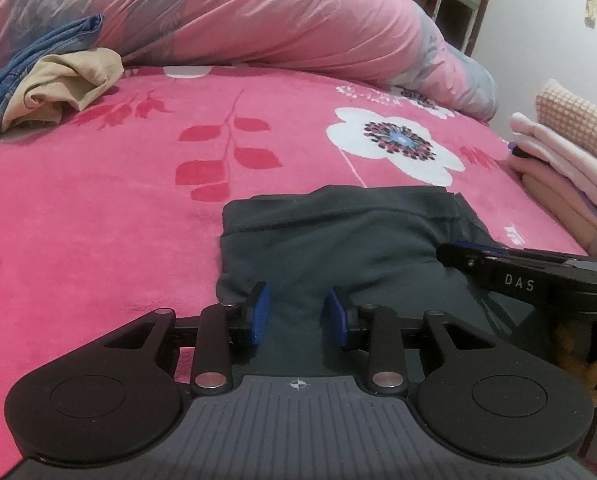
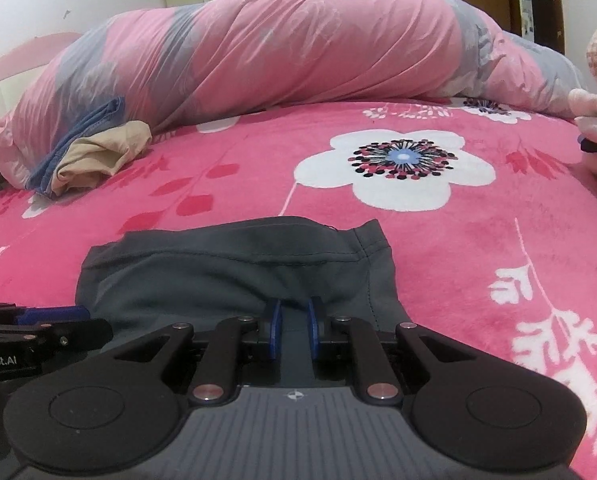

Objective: Fold clothes

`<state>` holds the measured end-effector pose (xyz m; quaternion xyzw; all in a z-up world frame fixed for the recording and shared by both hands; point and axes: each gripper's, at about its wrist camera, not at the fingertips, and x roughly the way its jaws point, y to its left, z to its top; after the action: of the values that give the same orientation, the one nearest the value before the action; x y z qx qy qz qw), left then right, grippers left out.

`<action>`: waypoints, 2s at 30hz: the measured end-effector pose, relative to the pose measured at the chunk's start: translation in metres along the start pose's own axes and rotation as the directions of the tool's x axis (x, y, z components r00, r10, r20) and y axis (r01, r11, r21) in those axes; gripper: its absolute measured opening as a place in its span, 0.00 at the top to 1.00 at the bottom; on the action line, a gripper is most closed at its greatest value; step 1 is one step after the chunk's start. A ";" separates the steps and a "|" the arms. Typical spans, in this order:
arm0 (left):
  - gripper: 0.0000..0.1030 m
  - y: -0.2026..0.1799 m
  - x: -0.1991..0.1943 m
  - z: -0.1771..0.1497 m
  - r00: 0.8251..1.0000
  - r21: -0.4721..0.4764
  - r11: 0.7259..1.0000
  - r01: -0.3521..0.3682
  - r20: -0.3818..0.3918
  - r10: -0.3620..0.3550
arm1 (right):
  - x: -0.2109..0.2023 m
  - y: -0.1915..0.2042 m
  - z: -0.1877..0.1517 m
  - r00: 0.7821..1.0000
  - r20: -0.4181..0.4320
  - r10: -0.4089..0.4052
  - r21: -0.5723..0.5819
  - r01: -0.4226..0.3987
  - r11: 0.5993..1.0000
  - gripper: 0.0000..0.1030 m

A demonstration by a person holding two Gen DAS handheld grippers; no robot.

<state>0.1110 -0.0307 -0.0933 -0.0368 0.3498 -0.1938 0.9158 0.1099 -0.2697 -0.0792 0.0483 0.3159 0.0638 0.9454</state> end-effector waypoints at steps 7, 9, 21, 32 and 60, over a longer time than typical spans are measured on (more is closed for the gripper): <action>0.67 -0.003 0.001 0.001 1.000 0.007 1.000 -0.022 -0.012 0.022 | -0.033 0.029 0.033 0.997 0.075 0.025 -0.066 -0.020 0.998 0.84; 0.67 -0.005 0.002 0.002 0.999 0.008 1.000 -0.029 -0.015 0.029 | -0.027 0.037 0.039 0.995 0.078 0.058 -0.086 -0.051 0.995 0.84; 0.62 -0.014 0.005 0.014 0.990 0.008 0.997 -0.082 -0.110 0.083 | -0.024 0.015 0.044 0.999 0.036 0.025 -0.008 -0.025 1.000 0.85; 0.56 -0.028 0.008 0.021 0.974 0.047 0.987 -0.156 -0.157 0.161 | -0.048 -0.064 -0.003 0.996 -0.076 -0.050 0.096 0.057 0.994 0.78; 0.37 -0.035 0.011 0.024 0.952 0.092 0.967 -0.236 -0.178 0.249 | 0.058 -0.114 0.026 0.794 -0.086 0.602 0.646 -0.415 0.640 0.39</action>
<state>0.1230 -0.0689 -0.0747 0.0569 0.4295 -0.0947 0.8963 0.1819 -0.3752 -0.1075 0.4208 0.4288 0.2340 0.7644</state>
